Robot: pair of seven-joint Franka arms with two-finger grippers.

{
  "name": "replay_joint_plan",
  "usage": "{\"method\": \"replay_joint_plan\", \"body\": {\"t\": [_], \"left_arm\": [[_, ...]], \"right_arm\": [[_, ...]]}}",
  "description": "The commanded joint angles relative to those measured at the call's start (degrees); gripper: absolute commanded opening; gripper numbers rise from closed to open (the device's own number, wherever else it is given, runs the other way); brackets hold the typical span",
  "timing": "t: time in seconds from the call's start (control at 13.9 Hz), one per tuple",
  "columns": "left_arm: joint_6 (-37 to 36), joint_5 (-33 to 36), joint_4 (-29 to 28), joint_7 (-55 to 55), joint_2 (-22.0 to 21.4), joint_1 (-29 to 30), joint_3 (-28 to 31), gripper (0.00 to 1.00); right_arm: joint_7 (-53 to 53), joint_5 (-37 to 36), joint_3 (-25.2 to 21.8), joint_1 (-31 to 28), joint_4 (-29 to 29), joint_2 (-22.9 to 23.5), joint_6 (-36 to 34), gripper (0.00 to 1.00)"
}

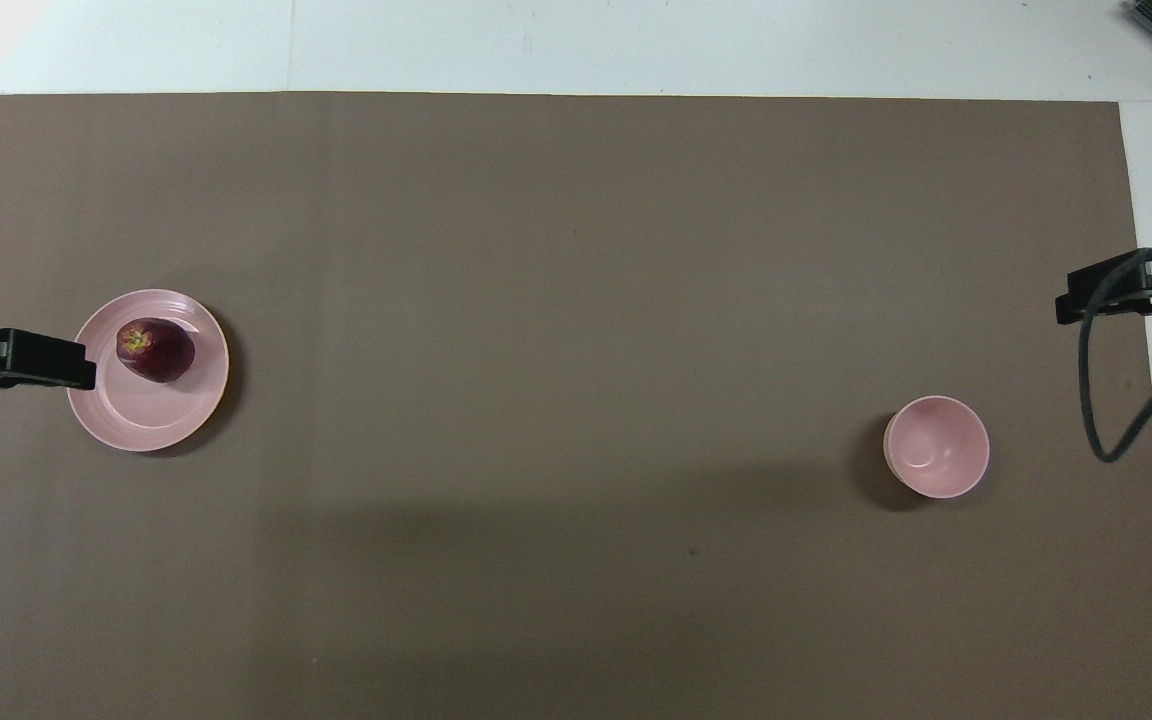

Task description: Move apple from plate to bowl

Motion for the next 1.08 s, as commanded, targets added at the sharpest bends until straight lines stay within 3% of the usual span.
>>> {"method": "replay_joint_plan", "body": {"t": [0.0, 0.5, 0.72, 1.01], "left_arm": [[7.11, 0.64, -2.37, 0.37, 2.31, 0.6, 0.31, 1.0], [22.58, 1.08, -3.77, -0.25, 17.17, 2.54, 0.75, 1.0], [27.08, 1.25, -7.63, -0.08, 17.44, 4.63, 0.75, 1.0], [27.44, 3.01, -9.22, 0.1, 17.44, 5.7, 0.75, 1.0]], "right_arm": [[-1.47, 0.15, -0.03, -0.13, -0.98, -0.76, 0.88, 1.0], [-1.73, 0.15, -0.03, -0.13, -1.07, -0.76, 0.88, 1.0], [-1.91, -0.29, -0.03, 0.22, -3.78, -1.81, 3.23, 1.0], [-1.47, 0.15, 0.06, 0.31, -10.12, -5.5, 7.2, 1.0]]}}
